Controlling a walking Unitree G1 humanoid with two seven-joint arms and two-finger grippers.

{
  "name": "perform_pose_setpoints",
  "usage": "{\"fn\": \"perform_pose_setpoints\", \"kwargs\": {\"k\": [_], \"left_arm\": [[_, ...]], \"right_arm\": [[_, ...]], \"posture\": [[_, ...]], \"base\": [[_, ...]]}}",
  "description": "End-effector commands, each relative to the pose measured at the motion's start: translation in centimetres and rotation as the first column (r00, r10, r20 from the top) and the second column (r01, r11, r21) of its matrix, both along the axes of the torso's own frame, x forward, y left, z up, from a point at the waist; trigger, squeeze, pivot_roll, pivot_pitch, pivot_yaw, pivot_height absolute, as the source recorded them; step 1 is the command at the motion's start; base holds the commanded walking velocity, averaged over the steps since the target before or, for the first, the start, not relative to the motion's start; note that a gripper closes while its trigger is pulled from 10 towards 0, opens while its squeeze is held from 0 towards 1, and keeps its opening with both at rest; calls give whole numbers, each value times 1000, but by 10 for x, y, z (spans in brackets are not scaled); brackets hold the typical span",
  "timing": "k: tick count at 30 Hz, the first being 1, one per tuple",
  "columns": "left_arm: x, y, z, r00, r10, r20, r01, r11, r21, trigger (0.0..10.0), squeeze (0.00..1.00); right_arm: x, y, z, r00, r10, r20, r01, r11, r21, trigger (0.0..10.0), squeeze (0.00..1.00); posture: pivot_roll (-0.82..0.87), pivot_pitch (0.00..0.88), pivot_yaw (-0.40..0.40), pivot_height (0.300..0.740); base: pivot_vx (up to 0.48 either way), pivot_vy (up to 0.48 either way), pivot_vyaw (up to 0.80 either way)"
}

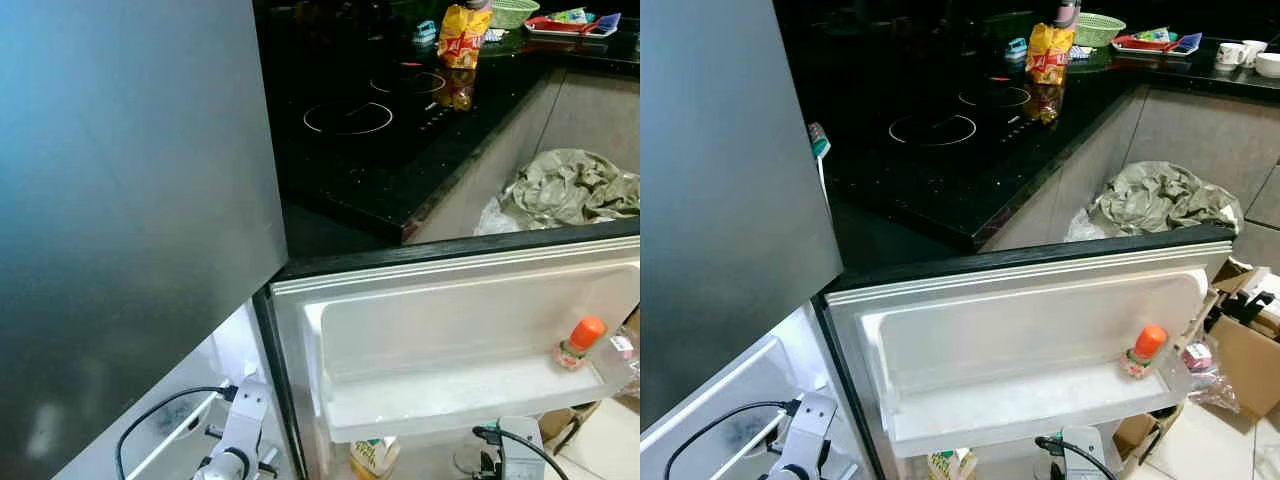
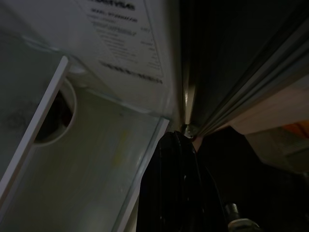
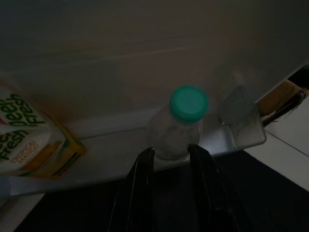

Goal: Restocking fridge

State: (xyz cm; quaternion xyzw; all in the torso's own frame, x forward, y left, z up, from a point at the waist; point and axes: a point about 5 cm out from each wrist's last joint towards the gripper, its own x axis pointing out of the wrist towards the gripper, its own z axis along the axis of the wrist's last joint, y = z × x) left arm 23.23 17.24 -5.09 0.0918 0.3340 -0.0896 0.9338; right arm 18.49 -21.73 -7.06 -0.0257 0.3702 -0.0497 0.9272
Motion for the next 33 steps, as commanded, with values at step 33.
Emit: {"fn": "perform_pose_setpoints", "kwargs": {"k": [33], "left_arm": [[-21,15,-11,990,131,-50,-133,990,-52,10000,0]], "right_arm": [[-6,14,-8,982,167,-92,-160,984,77,10000,0]], "posture": [[-47,26,9,726]], "base": [[0,0,0]]}}
